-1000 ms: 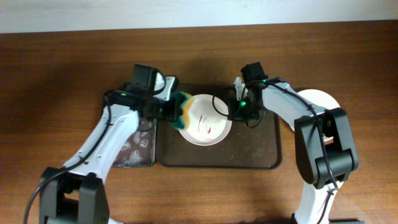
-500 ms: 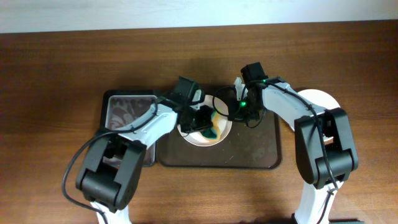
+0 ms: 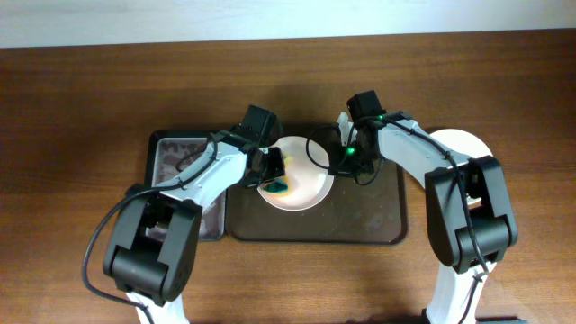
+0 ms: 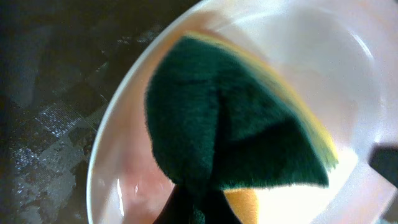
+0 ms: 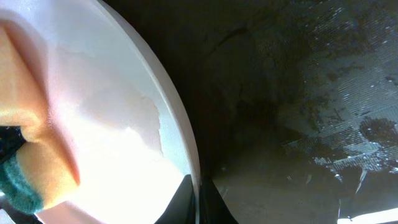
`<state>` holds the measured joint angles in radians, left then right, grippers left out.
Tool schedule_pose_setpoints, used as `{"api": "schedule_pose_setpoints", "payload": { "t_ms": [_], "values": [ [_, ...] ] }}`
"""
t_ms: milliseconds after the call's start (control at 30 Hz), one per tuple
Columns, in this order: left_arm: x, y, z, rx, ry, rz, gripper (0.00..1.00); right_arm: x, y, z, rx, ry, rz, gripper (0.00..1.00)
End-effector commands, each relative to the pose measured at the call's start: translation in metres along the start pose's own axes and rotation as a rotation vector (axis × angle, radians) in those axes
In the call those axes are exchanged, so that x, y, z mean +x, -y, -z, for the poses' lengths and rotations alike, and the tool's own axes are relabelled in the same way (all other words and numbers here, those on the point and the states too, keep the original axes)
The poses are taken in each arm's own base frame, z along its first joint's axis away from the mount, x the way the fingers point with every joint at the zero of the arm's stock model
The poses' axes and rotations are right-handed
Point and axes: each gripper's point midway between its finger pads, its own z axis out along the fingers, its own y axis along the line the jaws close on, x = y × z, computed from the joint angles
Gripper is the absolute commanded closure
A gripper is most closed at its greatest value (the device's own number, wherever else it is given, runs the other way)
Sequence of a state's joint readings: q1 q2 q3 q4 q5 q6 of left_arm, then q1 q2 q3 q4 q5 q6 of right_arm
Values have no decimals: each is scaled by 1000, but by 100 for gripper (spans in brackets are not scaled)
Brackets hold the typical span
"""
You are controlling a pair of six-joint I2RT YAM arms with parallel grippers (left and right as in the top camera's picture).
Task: Clean dirty plates on tray and stack at the side
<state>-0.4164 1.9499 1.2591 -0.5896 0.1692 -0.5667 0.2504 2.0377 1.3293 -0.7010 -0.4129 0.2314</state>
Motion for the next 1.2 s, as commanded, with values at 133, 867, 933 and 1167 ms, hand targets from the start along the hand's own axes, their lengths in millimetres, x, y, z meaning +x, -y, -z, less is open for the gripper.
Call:
{"api": "schedule_pose_setpoints", "payload": {
  "t_ms": [133,867,933,1167],
  "values": [
    [-25,-35,115,-128,195,-46,100,8,11,-9,35,-39,-7,60],
    [12,-156,53,-272,125,-77,100,-3,17,175,738,389,157,96],
    [10,-159,51,-281,142,-76,75,-5,11,189,866,450,204,96],
    [20,-163,51,-292,99,-69,28,-7,-19,217,1108,608,306,96]
  ]
}}
